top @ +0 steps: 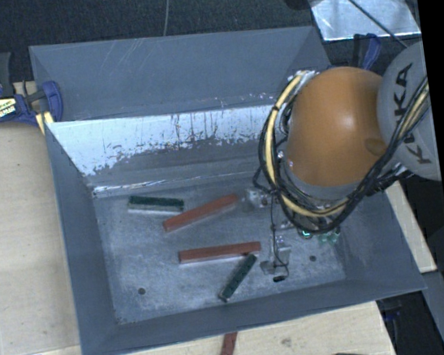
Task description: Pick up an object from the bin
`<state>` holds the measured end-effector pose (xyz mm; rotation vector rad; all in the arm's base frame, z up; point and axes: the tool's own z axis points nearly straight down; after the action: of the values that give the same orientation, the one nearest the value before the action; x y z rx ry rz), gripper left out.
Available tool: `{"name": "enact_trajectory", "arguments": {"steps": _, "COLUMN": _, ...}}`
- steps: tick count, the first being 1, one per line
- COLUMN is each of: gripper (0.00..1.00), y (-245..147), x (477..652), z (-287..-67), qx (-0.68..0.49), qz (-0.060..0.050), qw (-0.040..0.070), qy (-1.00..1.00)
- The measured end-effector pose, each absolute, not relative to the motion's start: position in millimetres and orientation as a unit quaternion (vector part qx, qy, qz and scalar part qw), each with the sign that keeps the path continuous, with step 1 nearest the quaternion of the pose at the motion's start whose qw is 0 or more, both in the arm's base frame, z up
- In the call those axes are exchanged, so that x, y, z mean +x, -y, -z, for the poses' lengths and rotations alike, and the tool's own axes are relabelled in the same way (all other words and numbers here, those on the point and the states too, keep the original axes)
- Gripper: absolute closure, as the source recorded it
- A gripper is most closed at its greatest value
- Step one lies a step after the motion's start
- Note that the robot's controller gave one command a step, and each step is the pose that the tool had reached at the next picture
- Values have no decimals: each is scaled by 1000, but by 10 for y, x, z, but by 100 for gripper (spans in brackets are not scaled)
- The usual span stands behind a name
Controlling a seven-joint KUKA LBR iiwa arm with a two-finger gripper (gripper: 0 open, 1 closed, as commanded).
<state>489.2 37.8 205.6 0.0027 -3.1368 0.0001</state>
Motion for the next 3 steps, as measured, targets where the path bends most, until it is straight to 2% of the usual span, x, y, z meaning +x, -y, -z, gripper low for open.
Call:
{"name": "enact_trajectory", "arguments": {"steps": 1, "gripper": 0, "y": -376, "x": 4909, "z": -2089, "qx": 0, "qz": 0, "qw": -1, "qy": 1000}}
{"name": "enact_trajectory", "arguments": {"steps": 2, "gripper": 0, "y": -413, "x": 4958, "z": -1595, "qx": 18, "qz": 0, "qw": -5, "qy": 1000}}
{"name": "enact_trajectory", "arguments": {"steps": 3, "gripper": 100, "y": -766, "x": 5193, "z": -721, "qx": 169, "qz": 1, "qw": -2, "qy": 986}}
